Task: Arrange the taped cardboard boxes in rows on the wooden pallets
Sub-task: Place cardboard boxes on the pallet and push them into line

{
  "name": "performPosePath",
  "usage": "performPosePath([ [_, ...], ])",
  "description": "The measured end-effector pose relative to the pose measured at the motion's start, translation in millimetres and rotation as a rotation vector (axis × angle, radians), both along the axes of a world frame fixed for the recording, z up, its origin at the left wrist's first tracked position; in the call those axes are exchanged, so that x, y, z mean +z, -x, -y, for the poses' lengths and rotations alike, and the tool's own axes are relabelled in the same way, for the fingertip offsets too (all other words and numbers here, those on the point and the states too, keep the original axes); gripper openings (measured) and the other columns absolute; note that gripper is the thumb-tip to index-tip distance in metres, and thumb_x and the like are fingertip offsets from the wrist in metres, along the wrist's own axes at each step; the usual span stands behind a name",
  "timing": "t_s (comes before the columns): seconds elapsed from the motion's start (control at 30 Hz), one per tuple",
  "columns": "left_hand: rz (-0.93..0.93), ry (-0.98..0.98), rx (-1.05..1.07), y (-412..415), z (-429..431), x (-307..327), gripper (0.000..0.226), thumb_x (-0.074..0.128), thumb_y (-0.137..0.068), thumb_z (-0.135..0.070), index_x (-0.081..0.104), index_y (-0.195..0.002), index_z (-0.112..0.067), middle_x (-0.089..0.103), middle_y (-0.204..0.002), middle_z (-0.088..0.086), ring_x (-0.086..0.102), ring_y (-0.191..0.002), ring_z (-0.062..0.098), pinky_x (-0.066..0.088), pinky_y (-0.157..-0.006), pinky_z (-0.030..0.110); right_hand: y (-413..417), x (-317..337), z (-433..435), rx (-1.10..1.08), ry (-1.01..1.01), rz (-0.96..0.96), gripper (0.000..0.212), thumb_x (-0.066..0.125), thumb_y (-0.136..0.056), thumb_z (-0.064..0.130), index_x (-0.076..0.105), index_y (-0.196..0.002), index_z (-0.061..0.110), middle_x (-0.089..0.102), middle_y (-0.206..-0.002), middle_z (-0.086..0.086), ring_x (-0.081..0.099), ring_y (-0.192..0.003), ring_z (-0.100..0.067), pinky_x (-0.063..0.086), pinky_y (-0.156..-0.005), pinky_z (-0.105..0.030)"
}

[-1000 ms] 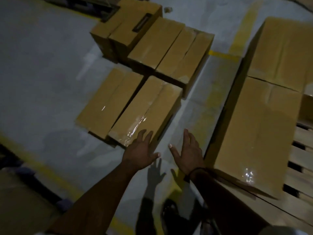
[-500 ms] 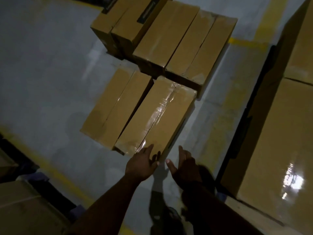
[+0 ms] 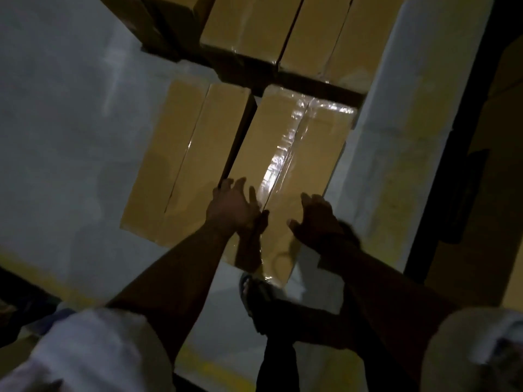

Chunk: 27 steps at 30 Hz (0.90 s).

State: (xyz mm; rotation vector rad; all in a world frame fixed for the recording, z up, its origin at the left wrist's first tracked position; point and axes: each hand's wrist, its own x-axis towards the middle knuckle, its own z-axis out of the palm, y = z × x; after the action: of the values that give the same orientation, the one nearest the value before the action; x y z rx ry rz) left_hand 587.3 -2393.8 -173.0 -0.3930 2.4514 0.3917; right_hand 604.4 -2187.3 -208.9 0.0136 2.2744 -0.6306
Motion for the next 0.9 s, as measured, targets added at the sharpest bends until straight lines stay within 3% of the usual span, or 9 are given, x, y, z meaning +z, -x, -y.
performPosePath([
  [0.1,0.014,-0.003,-0.06,6.2,20.9,-26.7,0.076,0.066,-0.095,-0.048,0.029,-0.159,-0.029,0.015,-0.165,0.016,0.024,-0.146,0.045,0.039,-0.111,0.055,-0.6,-26.7,18.1,0.032,-0.037,0.049,0.083,0.064,-0.093,0.052,0.025,-0.159,0.018,0.022,-0.164,-0.013,0.024,-0.15,-0.035,0.035,-0.116,-0.046],
  [0.2,0.035,0.016,-0.122,8.9,42.5,-46.5,0.082,0.071,-0.091,-0.05,0.027,-0.159,-0.032,0.01,-0.163,0.018,0.023,-0.145,0.047,0.04,-0.109,0.057,-14.2,-39.1,22.3,0.18,-0.145,-0.043,0.076,0.072,-0.079,0.065,0.053,-0.141,0.023,0.036,-0.152,-0.012,0.032,-0.141,-0.036,0.047,-0.104,-0.045],
  [0.27,0.03,0.019,-0.131,8.9,57.1,-58.2,0.085,0.072,-0.089,-0.053,0.026,-0.158,-0.034,0.011,-0.162,0.018,0.023,-0.144,0.048,0.04,-0.107,0.058,-29.1,-47.9,18.8,0.186,-0.135,-0.151,0.071,0.065,-0.089,0.056,0.046,-0.147,0.019,0.035,-0.15,-0.015,0.042,-0.133,-0.038,0.05,-0.1,-0.045],
  [0.4,0.036,-0.063,-0.084,14.4,73.0,-71.8,0.098,0.074,-0.087,-0.056,0.014,-0.162,-0.037,0.009,-0.165,0.015,0.021,-0.145,0.048,0.037,-0.111,0.058,-38.5,-56.1,5.7,-0.007,-0.09,-0.178,0.066,0.057,-0.098,0.047,0.036,-0.153,0.018,0.046,-0.146,-0.006,0.052,-0.126,-0.032,0.049,-0.101,-0.044],
  [0.53,0.052,-0.207,-0.063,17.2,68.5,-76.6,0.106,0.078,-0.08,-0.061,0.012,-0.162,-0.043,0.013,-0.165,0.016,0.03,-0.142,0.052,0.042,-0.111,0.058,-32.1,-56.4,11.4,-0.067,-0.041,-0.23,0.058,0.053,-0.091,0.05,0.061,-0.134,0.012,0.052,-0.141,-0.019,0.036,-0.136,-0.044,0.033,-0.113,-0.053],
  [0.63,0.008,-0.29,-0.008,15.2,59.3,-74.7,0.104,0.08,-0.078,-0.061,0.021,-0.16,-0.041,0.019,-0.158,0.012,0.042,-0.135,0.045,0.046,-0.109,0.052,-21.5,-57.9,19.0,-0.451,0.193,-0.165,0.063,0.07,-0.09,0.039,0.049,-0.141,0.007,0.062,-0.13,-0.015,0.052,-0.129,-0.035,0.029,-0.114,-0.042],
  [0.7,-0.05,-0.324,-0.047,10.7,49.7,-67.4,0.1,0.079,-0.079,-0.059,0.025,-0.16,-0.037,0.022,-0.149,0.011,0.05,-0.126,0.04,0.05,-0.105,0.046,-16.1,-59.2,15.0,-0.661,0.207,-0.124,0.085,0.072,-0.08,0.056,0.042,-0.149,0.016,0.056,-0.137,-0.006,0.058,-0.123,-0.023,0.041,-0.109,-0.037],
  [0.77,-0.078,-0.313,-0.112,3.1,39.4,-57.0,0.105,0.072,-0.075,-0.071,0.022,-0.161,-0.036,0.022,-0.145,0.01,0.051,-0.117,0.038,0.052,-0.097,0.045,-18.0,-53.8,7.3,-0.697,0.189,-0.142,0.092,0.071,-0.075,0.065,0.042,-0.151,0.021,0.034,-0.151,-0.004,0.056,-0.122,-0.02,0.048,-0.107,-0.038],
  [0.9,-0.046,-0.307,-0.029,-15.8,19.9,-34.8,0.111,0.069,-0.068,-0.079,0.017,-0.159,-0.042,0.02,-0.144,0.006,0.045,-0.119,0.042,0.05,-0.098,0.052,-26.4,-27.0,-11.2,-0.454,-0.016,-0.21,0.088,0.064,-0.072,0.078,0.05,-0.145,0.032,0.02,-0.157,0.002,0.045,-0.127,-0.037,0.041,-0.107,-0.042],
])
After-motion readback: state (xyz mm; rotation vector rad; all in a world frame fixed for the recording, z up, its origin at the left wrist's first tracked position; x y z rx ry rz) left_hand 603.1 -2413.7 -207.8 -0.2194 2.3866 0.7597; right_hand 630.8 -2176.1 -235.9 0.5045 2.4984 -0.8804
